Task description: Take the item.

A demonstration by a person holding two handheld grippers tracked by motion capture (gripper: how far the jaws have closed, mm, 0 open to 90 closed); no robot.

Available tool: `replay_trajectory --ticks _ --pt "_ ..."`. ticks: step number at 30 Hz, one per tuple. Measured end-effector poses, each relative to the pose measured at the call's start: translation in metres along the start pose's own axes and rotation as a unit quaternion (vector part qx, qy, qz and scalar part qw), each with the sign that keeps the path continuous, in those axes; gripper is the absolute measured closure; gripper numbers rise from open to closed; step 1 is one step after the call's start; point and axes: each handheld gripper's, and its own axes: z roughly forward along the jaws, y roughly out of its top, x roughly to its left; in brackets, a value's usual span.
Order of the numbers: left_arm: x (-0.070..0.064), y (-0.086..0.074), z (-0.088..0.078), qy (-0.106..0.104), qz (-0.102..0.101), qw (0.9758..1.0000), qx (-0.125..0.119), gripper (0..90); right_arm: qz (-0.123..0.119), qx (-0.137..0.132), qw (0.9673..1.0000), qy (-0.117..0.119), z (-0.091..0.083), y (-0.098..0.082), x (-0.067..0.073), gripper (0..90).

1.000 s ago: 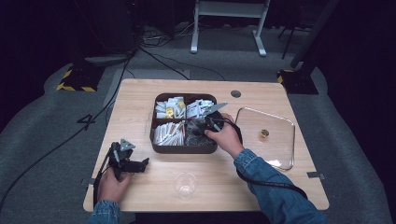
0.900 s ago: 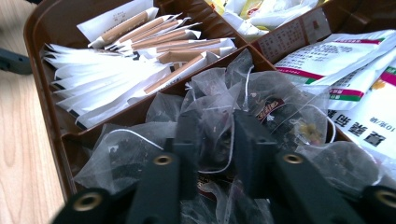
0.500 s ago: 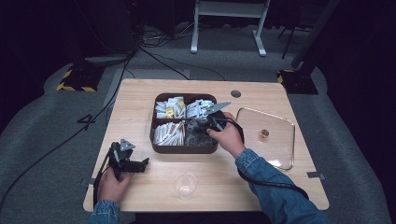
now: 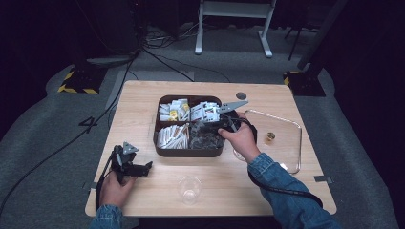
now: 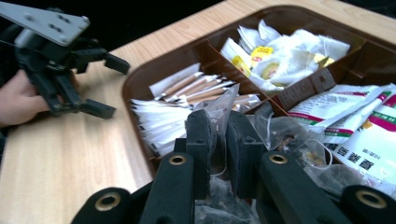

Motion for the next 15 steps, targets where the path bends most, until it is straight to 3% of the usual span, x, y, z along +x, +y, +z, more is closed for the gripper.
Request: replay_trajectory --ticks 15 --pt "0.000 0.000 0.000 0.000 0.001 1.0000 0.000 0.4 -0.017 -0.038 0.9982 0.044 -0.027 0.006 0.027 81.8"
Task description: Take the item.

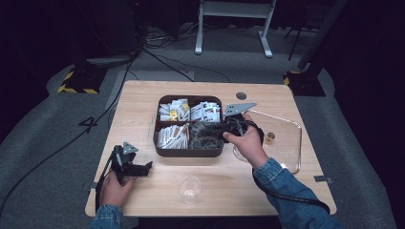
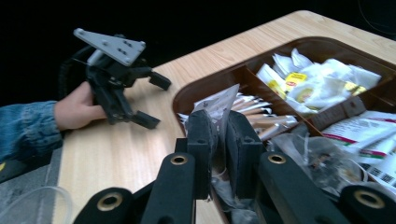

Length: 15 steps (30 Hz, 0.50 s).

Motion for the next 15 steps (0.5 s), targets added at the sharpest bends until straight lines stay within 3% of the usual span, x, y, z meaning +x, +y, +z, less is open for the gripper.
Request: replay_trajectory --ticks 8,15 --pt "0.000 0.000 0.000 0.000 0.000 1.0000 0.000 0.4 -0.011 -0.002 0.9997 0.023 -0.004 0.004 0.017 81.9" --pt "0.000 0.000 0.000 0.000 0.000 1.0000 0.000 0.4 -0.033 0.003 0.9980 0.053 -0.007 0.005 0.044 82.0"
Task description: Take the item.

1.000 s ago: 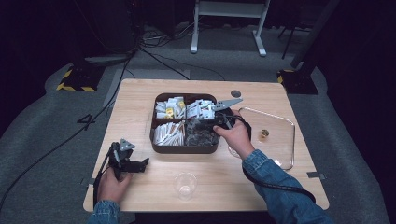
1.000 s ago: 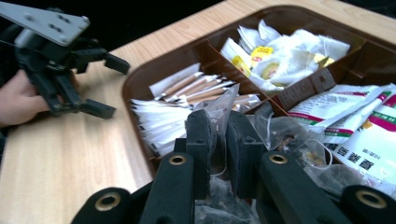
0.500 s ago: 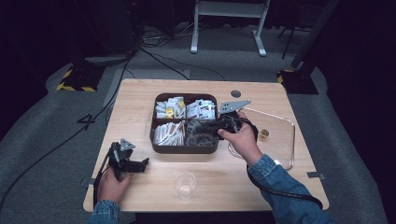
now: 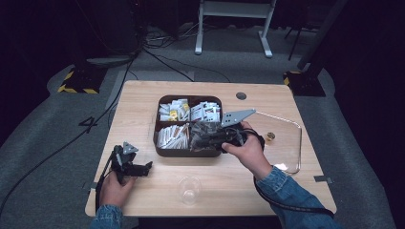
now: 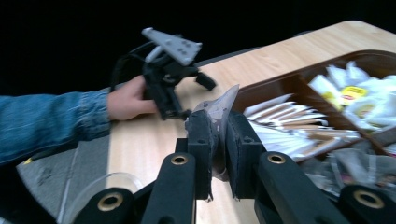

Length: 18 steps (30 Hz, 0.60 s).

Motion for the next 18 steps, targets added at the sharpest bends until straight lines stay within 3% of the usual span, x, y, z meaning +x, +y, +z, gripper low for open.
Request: replay_trajectory --ticks 12,18 --pt "0.000 0.000 0.000 0.000 0.000 1.0000 0.000 0.4 -0.024 0.017 0.9984 0.049 0.005 -0.008 0.037 82.1" --pt "0.000 0.000 0.000 0.000 0.000 1.0000 0.000 0.3 -0.026 0.022 0.9974 0.064 0.005 -0.015 0.047 82.1"
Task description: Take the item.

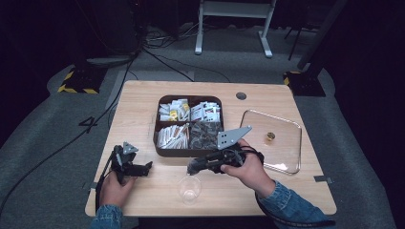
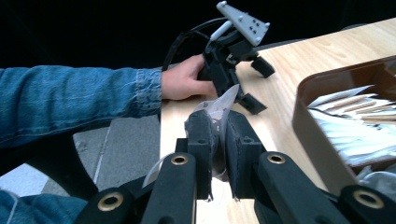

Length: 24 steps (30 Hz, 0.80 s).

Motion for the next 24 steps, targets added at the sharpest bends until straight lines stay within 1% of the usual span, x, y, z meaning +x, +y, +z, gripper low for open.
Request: replay_trajectory --ticks 8,15,22,24 --pt "0.000 0.000 0.000 0.000 0.000 1.0000 0.000 0.4 -0.002 0.012 0.9998 0.013 0.009 -0.012 0.008 82.1" --pt "0.000 0.000 0.000 0.000 0.000 1.0000 0.000 0.4 -0.007 0.026 0.9995 0.018 0.016 -0.015 0.011 82.1" --pt "0.000 0.000 0.000 0.000 0.000 1.0000 0.000 0.3 -0.011 0.036 0.9991 0.020 0.020 -0.017 0.013 82.1" --pt "0.000 0.000 0.000 0.000 0.000 1.0000 0.000 0.3 -0.012 0.043 0.9988 0.020 0.023 -0.019 0.014 82.0"
